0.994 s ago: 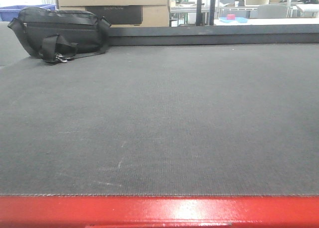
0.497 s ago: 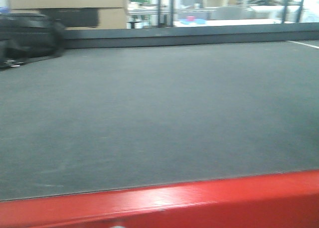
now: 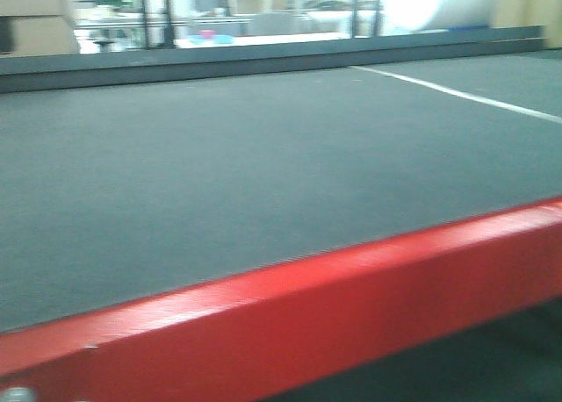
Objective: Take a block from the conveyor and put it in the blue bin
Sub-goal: 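Drive the base away from the conveyor holding both blocks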
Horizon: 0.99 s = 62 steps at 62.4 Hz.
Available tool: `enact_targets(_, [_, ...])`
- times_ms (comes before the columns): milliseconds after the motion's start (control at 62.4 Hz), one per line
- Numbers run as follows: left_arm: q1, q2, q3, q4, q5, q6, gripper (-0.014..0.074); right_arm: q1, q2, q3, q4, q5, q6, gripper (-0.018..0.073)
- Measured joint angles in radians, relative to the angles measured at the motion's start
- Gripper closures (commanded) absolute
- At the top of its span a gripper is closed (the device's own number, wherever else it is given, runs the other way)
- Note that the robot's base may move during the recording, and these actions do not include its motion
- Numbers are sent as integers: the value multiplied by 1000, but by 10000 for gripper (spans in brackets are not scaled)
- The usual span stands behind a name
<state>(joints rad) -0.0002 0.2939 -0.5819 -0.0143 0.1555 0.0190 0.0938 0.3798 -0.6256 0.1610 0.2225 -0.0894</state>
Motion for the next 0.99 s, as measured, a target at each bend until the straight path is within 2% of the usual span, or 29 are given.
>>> enact_targets(994, [0,0,0,0,0,0,707,0,0,0,0,0,0,713])
